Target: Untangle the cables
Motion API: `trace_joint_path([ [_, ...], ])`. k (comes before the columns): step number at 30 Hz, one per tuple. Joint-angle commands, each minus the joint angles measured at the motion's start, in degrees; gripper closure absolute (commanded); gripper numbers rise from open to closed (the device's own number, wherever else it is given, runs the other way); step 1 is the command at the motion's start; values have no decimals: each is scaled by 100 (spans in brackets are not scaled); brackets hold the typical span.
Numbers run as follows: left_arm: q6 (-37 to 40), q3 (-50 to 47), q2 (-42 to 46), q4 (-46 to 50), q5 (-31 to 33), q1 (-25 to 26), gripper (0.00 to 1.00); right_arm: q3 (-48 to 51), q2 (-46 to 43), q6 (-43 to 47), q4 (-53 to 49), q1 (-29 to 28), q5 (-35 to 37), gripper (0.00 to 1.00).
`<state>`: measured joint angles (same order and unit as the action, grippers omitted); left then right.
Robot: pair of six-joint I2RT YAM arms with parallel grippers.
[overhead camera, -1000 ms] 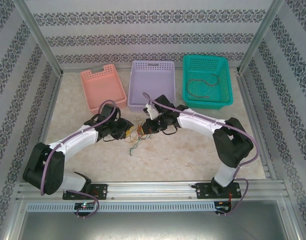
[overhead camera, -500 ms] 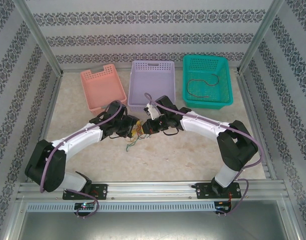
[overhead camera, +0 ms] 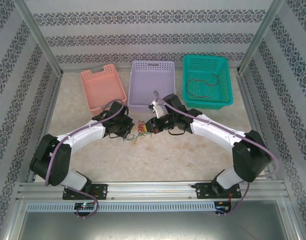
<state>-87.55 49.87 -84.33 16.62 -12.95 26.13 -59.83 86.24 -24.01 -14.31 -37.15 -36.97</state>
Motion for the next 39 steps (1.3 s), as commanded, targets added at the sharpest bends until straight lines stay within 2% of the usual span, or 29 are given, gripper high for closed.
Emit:
trace_joint_path([
  [1, 395, -23, 343, 577, 413, -246, 100, 250, -400, -22, -1, 233, -24, 100],
  [5, 606, -30, 542, 783, 469, -374, 100, 577, -762, -323, 199, 565, -81, 100],
  [8, 750, 28, 576, 307, 150, -339, 99, 687, -845, -491, 249, 710, -68, 100],
  [10, 924, 118, 476, -390, -310, -201, 85, 721, -805, -677, 282, 777, 28, 100],
  [13, 1493, 596, 296, -564, -660, 207, 68, 673, -569, -1222, 392, 912, 86, 100],
  [16, 1589, 720, 302, -562, -623, 592, 58, 522, -254, -2003, 275, 987, 334, 100],
  [20, 1028, 292, 592, -1251, -205, 1118, 49, 490, -28, -3363, 427, 969, 629, 100],
  [23, 1030, 243, 767, -1307, 254, 1498, 47, 307, 92, -4205, 175, 891, 898, 100],
  [29, 1282, -16, 813, -1509, 519, 1778, 49, 205, 207, -5842, 25, 875, 1113, 100],
  [33, 1586, -381, 805, -2072, 693, 1915, 49, -177, 156, -6366, -359, 858, 1239, 100],
  [39, 2262, -641, 602, -3124, 700, 2001, 40, -522, 29, -7000, -725, 832, 1231, 100],
])
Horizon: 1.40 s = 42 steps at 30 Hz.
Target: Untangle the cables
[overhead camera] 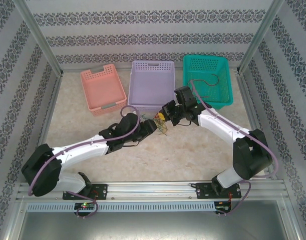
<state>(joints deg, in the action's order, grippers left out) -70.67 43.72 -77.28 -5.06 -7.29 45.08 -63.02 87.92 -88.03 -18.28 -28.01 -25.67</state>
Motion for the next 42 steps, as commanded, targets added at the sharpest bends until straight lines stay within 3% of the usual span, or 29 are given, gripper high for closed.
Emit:
trace_joint_path([
  [1, 687, 20, -163, -991, 108, 119, 38, -262, -159, -653, -383, -91, 100, 100],
  [9, 1461, 392, -523, -554, 448, 229, 23, -592, -312, -1002, -686, -178, 106, 100],
  [17, 1855, 790, -883, 84, 1604, 256, 26, -595, -705, -1295, -958, -322, 141, 100],
  [20, 1960, 920, -1055, 114, 2014, 256, 37, -477, -862, -1479, -913, -389, 176, 100],
  [23, 1893, 952, -1026, 157, 2439, 247, 82, -433, -978, -1434, -967, -346, 210, 100],
  [24, 1826, 933, -952, 299, 2636, 247, 93, -414, -1024, -1336, -1026, -280, 231, 100],
  [25, 1828, 896, -875, 426, 2791, 242, 99, -389, -1075, -1237, -1098, -191, 247, 100],
  [33, 1542, 301, -104, 1940, 3095, -18, 100, 70, -1587, 137, -1243, 736, -50, 100],
  [39, 1110, -121, 468, 2776, 3160, -280, 100, 112, -1783, 1987, -1529, 1248, -140, 100],
  [42, 1095, -241, 653, 2991, 3132, -387, 100, 408, -1941, 2311, -1106, 1556, -369, 100],
])
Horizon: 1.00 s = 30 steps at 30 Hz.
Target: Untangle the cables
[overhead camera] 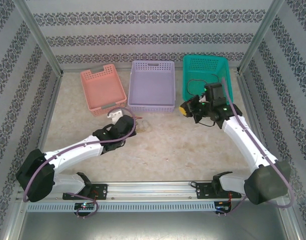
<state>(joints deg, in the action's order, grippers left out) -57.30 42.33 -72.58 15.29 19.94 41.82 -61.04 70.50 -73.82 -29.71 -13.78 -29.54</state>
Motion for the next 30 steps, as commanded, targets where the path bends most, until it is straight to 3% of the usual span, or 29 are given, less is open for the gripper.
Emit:
trace_joint_path([
  [1, -238, -120, 223, 1019, 407, -94, 100, 213, -208, 1045, 60, 181, 2, 100],
  [6, 15, -175, 330, 811, 247, -149, 100, -128, 156, 2048, -216, 143, -169, 100],
  [9, 570, -311, 445, 84, -183, -155, 100, -139, 357, 1915, -127, -160, -378, 100],
  [10, 744, -322, 455, -118, -358, -152, 100, -121, 393, 1699, -28, -343, -430, 95],
  [13, 1202, -301, 447, -524, -901, -156, 100, -6, 476, 701, 538, -1028, -472, 57],
  [15, 1329, -255, 412, -639, -1164, -148, 100, 121, 546, -132, 1142, -1499, -442, 44],
  [17, 1401, -235, 355, -733, -1352, -148, 100, 267, 641, -1058, 1885, -1898, -303, 38],
  [22, 1372, -182, 218, -893, -1572, -148, 100, 373, 991, -2652, 2619, -2448, 10, 40],
  [30, 1378, -85, 165, -986, -1643, -148, 100, 402, 1296, -2995, 2363, -2517, 22, 54],
])
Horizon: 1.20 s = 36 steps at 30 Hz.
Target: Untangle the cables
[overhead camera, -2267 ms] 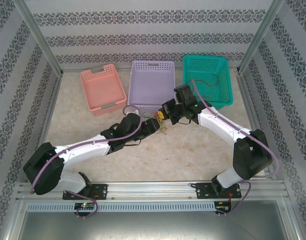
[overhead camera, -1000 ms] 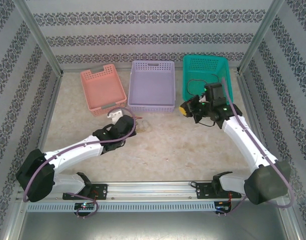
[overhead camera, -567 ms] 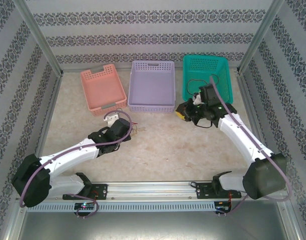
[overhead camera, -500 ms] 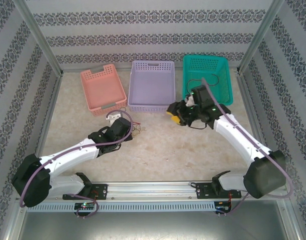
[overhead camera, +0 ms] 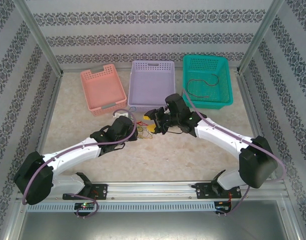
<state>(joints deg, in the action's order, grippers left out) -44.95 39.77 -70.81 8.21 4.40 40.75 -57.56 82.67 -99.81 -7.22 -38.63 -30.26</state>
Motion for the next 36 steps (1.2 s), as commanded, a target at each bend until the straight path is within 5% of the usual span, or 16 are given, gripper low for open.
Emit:
trace_joint_path([
  [1, 135, 163, -8, -280, -80, -41, 100, 28, 104, -399, 52, -41, 85, 54],
  [6, 129, 192, -55, -372, -153, -41, 100, 38, 187, -435, -15, -95, 187, 56],
  [12, 178, 177, 28, -410, -230, -41, 100, -216, 489, 123, -110, 62, 306, 100],
  [16, 259, 173, 154, 167, 78, -41, 100, -492, 207, 1314, -1079, 383, 741, 100],
  [26, 414, 127, 191, 1726, 804, -238, 98, -15, -381, 2588, -1333, 1138, 622, 100],
  [36, 611, 810, -837, 2324, 645, -321, 69, 197, 284, 2884, -764, 1042, 192, 100],
])
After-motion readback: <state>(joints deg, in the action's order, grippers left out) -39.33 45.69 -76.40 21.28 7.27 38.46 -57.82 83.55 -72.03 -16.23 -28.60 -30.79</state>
